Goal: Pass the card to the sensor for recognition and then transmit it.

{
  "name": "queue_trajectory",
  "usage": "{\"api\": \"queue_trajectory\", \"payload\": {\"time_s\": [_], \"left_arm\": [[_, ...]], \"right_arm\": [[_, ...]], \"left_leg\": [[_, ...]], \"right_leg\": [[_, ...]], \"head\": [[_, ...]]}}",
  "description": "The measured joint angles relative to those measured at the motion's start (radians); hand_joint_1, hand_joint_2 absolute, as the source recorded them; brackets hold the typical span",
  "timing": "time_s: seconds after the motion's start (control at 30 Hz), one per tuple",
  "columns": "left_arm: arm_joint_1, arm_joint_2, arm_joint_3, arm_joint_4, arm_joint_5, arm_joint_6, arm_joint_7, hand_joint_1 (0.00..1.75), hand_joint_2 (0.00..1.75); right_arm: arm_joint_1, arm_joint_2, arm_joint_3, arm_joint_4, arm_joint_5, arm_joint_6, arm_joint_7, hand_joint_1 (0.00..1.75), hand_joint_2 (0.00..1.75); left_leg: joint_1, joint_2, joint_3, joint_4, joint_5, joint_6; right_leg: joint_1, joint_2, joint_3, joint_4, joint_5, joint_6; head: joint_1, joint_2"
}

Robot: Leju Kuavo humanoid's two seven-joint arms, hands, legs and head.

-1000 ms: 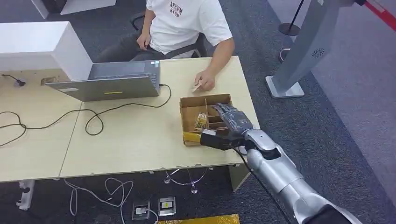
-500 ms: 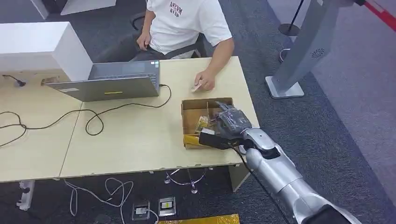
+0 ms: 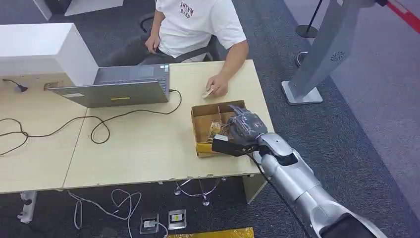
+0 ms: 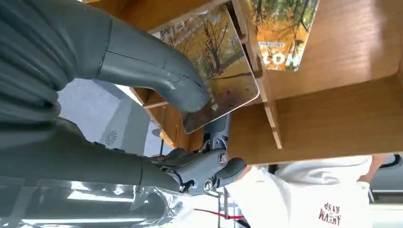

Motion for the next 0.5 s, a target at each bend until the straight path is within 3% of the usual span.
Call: {"api": "queue_trajectory", "payload": {"time_s": [0.5], "left_arm": [[-0.018,0.011,-0.005,-0.001,-0.011,-0.006,0.003,0.0,0.0]], "right_arm": [[-0.082,0.003,-0.024,0.02,-0.02,-0.059,-0.008,1.75,1.75]], "left_leg": [[0.0,0.0,0.0,0.0,0.0,0.0]], "right_leg": [[0.0,0.0,-0.001,0.0,0.001,0.0]], "head": [[0.0,0.0]]}}
